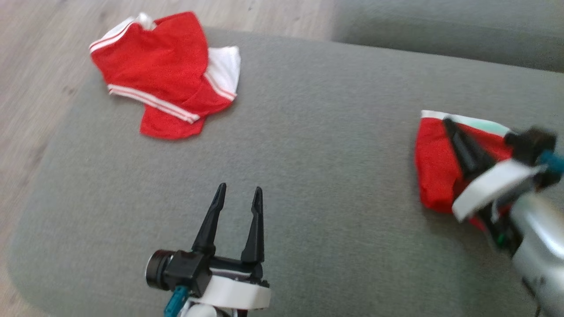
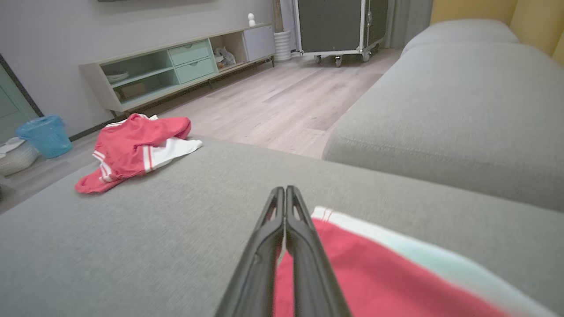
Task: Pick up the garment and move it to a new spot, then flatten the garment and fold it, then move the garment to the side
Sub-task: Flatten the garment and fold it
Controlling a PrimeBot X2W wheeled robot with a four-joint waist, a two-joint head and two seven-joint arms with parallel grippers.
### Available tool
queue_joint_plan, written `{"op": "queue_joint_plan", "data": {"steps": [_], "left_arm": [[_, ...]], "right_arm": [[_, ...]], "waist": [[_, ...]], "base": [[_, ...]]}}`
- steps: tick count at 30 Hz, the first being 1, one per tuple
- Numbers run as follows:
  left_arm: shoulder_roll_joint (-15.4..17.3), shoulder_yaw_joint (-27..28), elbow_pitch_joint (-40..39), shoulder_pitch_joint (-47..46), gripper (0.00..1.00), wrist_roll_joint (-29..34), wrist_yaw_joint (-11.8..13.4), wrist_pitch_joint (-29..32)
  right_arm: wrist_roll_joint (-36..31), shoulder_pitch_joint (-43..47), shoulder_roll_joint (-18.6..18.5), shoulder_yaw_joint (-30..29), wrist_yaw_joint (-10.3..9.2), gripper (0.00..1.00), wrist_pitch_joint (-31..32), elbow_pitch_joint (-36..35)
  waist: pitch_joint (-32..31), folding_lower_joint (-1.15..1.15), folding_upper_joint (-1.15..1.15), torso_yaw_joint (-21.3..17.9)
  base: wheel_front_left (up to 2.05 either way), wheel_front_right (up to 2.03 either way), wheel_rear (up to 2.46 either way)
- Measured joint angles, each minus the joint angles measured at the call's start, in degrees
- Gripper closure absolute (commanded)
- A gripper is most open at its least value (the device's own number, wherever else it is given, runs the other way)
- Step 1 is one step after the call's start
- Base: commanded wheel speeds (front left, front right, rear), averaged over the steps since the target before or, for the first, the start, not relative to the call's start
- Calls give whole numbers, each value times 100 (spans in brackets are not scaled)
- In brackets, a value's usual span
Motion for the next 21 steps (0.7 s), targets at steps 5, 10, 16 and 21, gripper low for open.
{"op": "queue_joint_plan", "data": {"steps": [5,10,16,21], "left_arm": [[0,266,99,218,0,177,-8,0],[3,592,148,638,0,333,-16,0],[2,877,91,954,0,531,-35,0],[3,1093,36,1172,0,532,-67,1]], "right_arm": [[48,874,144,-22,0,0,-177,-374],[-704,1767,368,-907,0,0,-179,-1170],[-1647,2821,848,-2142,0,0,-193,-1880],[-2251,3450,1187,-2677,0,0,-193,-2086]], "waist": [[-247,-1,0,-340],[-519,-1,0,-792],[-761,-2,0,-1300],[-942,-2,0,-1528]], "base": [[0,0,0],[0,0,0],[0,0,0],[0,0,0]]}}
